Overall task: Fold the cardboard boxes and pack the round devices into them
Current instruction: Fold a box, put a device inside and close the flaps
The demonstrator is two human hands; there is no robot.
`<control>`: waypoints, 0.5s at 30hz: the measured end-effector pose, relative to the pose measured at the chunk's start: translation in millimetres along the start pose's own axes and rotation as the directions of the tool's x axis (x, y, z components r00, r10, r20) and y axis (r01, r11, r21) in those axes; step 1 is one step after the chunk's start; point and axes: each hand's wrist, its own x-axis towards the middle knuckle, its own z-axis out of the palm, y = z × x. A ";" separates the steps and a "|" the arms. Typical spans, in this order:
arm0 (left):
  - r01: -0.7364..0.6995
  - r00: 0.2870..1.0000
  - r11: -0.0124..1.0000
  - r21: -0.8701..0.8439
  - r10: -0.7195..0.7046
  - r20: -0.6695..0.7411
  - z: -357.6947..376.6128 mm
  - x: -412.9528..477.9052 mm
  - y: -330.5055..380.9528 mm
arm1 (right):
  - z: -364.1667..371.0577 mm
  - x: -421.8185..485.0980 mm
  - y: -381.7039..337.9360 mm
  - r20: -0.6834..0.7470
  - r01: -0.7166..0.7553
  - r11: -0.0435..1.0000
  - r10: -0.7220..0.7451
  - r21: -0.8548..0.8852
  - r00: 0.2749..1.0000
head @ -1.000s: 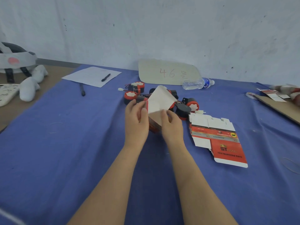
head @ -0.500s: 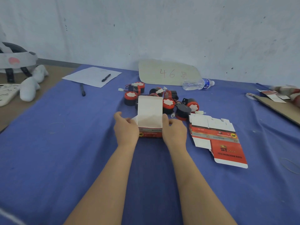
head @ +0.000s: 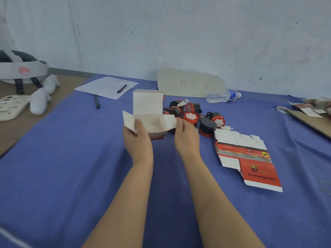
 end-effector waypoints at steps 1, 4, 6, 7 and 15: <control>-0.005 0.998 1.000 -0.008 0.004 -0.065 -2.8 3.2 0.9 | 2.1 5.7 0.7 -0.016 -0.005 0.997 0.004 -0.079 1.000; 0.032 0.980 0.996 -0.078 -0.046 -0.192 -7.9 10.1 0.5 | 10.8 16.2 5.5 0.107 -0.006 0.961 0.037 -0.277 0.994; 0.046 0.974 0.996 -0.075 -0.061 -0.219 -8.7 11.0 -0.4 | 16.4 18.1 6.7 0.188 0.001 0.929 0.074 -0.371 0.979; 0.042 0.973 0.996 -0.077 -0.058 -0.225 -8.7 10.9 -0.6 | 18.8 18.7 7.5 0.205 0.000 0.911 0.093 -0.413 0.974; 0.064 0.966 0.989 -0.134 -0.096 -0.241 -3.8 13.5 -3.0 | 20.0 7.5 8.8 0.013 0.065 0.868 -0.068 -0.492 0.998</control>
